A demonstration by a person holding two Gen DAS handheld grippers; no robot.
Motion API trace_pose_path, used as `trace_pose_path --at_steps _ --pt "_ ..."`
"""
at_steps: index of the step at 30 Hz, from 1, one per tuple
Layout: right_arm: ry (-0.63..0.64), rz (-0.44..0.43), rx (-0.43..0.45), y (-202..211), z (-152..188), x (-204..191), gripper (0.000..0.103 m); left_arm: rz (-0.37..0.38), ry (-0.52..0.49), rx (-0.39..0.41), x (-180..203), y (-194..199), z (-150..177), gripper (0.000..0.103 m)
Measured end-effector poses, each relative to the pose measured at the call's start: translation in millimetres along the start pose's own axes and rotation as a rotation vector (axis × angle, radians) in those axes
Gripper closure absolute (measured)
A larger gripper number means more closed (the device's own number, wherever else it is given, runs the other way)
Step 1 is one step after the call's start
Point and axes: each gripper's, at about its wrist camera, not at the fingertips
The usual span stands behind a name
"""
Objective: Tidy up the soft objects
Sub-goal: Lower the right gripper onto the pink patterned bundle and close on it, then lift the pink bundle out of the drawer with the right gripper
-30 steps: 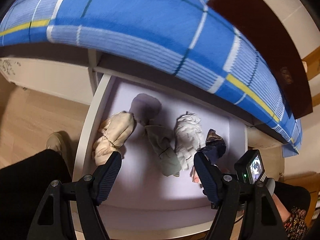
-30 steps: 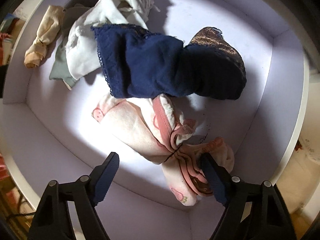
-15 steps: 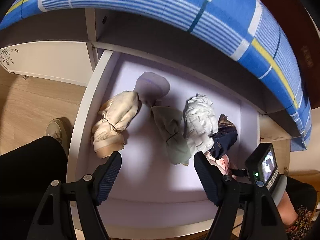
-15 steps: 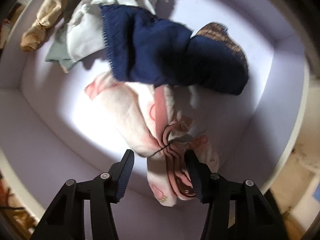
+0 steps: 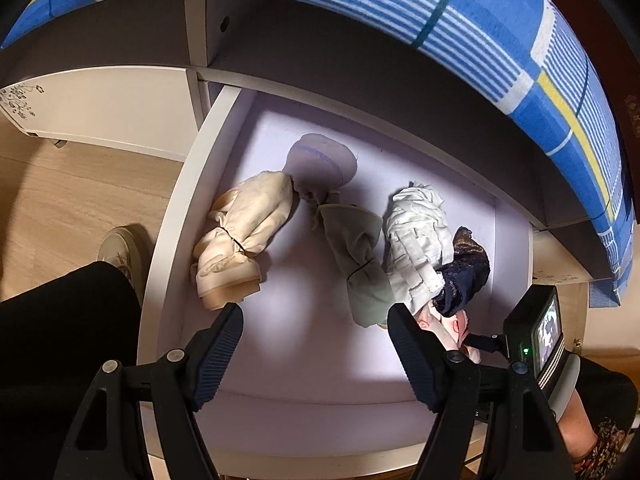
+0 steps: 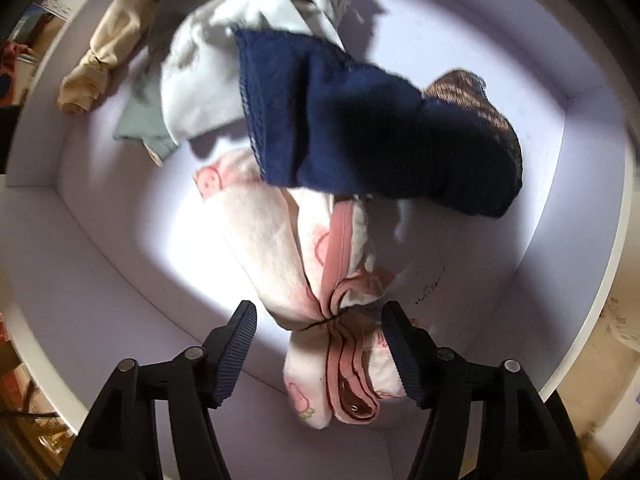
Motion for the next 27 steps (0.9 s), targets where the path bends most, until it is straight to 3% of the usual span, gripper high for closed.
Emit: trace_pose_path --at_steps 1,6,17,27 --pt "-0.017 -0.009 -0.011 -3 2 1 0.049 0.000 0.000 -0.001 0 0 0 0.027" --pt "-0.106 -0.100 0.003 -2 5 15 0.061 -0.002 -0.001 -0.011 2 -5 0 0.027" --pt "-0.195 -0.256 0.049 26 9 34 0.068 -0.003 -0.007 -0.072 8 -25 6 0.027" --pt "-0.165 -0.284 0.092 63 22 22 0.074 0.001 -0.008 -0.098 10 -35 7 0.027"
Point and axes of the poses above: each gripper's, at about its wrist camera, not at the fingertips, and y roughly against the way its jaws point, x to its right, z to its underside, and after that the axes turned 12 degrees about -z, right-handed
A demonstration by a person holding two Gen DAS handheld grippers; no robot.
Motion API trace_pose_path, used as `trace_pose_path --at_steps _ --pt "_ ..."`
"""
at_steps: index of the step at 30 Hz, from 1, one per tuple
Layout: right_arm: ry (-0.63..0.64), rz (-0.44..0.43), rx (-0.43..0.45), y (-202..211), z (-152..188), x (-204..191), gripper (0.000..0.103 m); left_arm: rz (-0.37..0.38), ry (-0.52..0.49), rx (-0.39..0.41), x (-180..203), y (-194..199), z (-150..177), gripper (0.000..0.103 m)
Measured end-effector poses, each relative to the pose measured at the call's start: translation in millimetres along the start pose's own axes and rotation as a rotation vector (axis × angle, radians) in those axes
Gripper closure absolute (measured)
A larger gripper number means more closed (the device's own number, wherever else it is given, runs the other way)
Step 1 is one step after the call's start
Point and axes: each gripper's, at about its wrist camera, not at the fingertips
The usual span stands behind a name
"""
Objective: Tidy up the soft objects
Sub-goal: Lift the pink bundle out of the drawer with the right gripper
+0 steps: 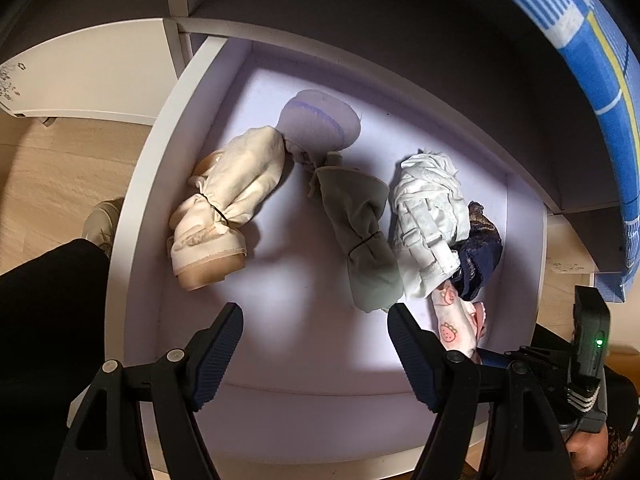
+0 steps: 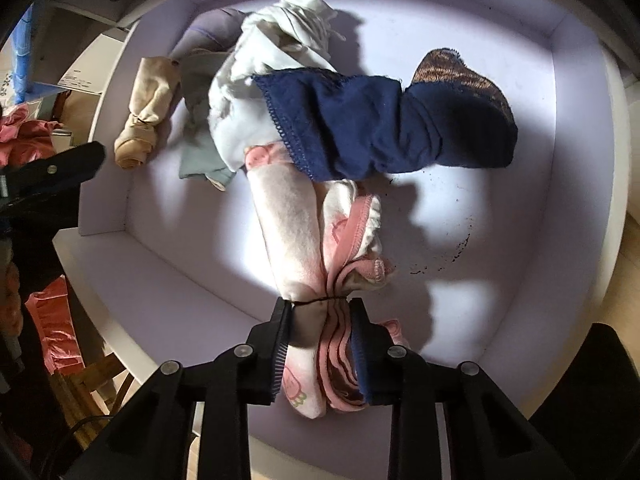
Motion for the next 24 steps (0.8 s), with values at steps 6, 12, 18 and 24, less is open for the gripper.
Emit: trace_pose_path --at_steps 6,12,18,24 --pt "-0.022 -0.037 0.033 24 5 1 0.076 0.008 -0.001 -0.004 2 -2 0 0.027" --pt "-0.028 -0.071 0.079 51 10 2 0.076 0.010 -0.006 -0.017 5 -8 -1 0.027" --pt "-0.070 -0.118 0.130 72 18 5 0.076 0.010 -0.013 -0.028 9 -14 0 0.027" --pt "-0.078 -0.169 0.197 95 27 -1 0.076 0.010 -0.014 -0.045 12 -24 -1 0.027"
Point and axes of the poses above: each gripper's, at about its wrist camera, not at the fingertips, and y roughly against the way its jaws point, x to its right, z to its underside, and after that the axes turned 12 degrees about -z, right-handed
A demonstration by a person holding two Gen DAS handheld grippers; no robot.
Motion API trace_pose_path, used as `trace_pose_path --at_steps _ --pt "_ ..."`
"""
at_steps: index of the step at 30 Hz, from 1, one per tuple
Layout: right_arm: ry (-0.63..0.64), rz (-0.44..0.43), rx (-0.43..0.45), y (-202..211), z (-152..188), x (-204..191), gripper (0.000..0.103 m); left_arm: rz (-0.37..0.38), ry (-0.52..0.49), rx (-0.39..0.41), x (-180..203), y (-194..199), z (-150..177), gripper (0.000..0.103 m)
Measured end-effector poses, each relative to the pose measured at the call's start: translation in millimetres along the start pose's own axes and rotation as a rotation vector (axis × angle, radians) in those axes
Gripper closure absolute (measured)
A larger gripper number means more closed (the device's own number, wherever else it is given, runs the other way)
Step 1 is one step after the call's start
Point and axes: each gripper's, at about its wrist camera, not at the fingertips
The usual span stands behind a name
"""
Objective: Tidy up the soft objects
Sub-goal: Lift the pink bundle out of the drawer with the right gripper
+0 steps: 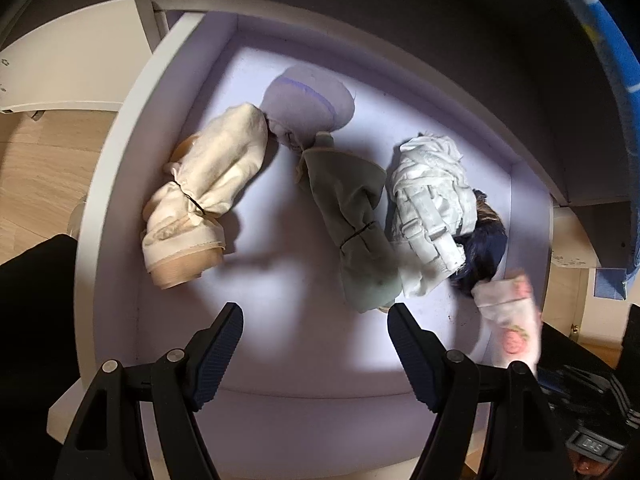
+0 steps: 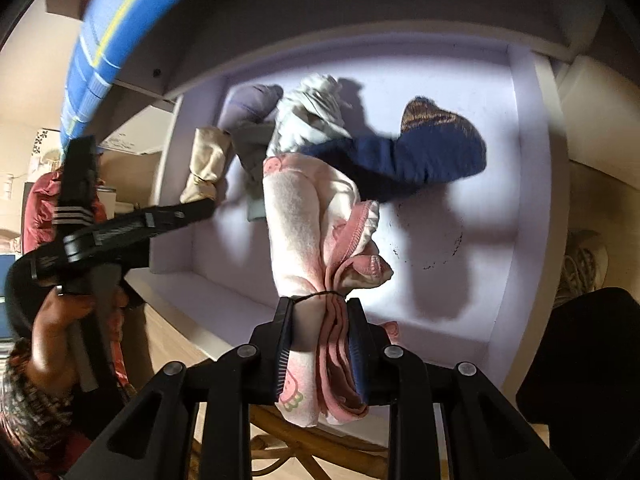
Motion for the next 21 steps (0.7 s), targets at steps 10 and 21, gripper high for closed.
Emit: trace_pose_path --at_steps 10,21 --pt "0.017 -0.031 0.102 21 -2 -13 0.076 0.007 -0.005 -0.017 7 -16 -4 0.027" --pt "0.018 -0.021 0.153 40 2 -15 0.076 0.015 0.023 -0.046 9 -42 -14 0.027"
Point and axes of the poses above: each gripper's, at about its wrist camera, not at the fingertips, and y roughly against the way its jaws point, x to its right, z to its underside, and after that the axes turned 12 degrees about -z, right-handed
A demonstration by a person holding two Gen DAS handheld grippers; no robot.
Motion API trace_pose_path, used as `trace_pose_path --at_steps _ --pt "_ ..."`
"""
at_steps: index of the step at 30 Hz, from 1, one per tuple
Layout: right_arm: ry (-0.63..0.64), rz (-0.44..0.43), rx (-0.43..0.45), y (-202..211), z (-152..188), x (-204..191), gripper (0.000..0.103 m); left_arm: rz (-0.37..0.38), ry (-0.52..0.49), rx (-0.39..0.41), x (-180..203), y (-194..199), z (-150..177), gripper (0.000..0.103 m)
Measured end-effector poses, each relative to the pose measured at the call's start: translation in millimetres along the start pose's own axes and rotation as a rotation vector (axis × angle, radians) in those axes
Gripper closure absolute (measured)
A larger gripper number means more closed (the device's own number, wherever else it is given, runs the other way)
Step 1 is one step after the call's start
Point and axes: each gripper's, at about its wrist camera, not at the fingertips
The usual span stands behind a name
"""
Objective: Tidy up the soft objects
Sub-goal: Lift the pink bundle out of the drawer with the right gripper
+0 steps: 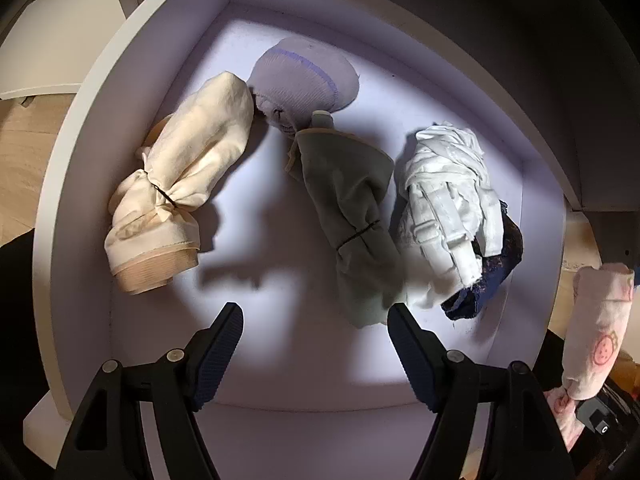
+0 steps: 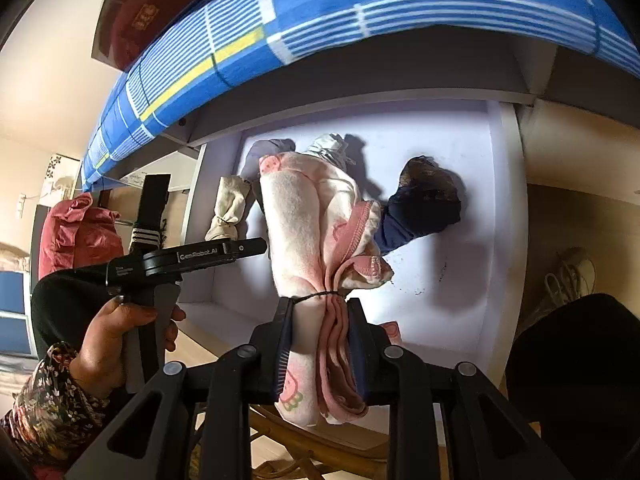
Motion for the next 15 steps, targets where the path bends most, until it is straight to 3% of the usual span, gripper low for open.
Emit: trace_pose_path --at_steps 15 --pt "-0.048 -0.067 0.071 29 3 -8 0.076 -0.003 0.021 -0.002 12 -26 -15 0.027"
Point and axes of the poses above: each gripper's, at about its wrist camera, not at the fingertips, and y roughly against the way its jaws point, x to its right, z to its underside, and after that the axes turned 12 degrees about -z, right-handed
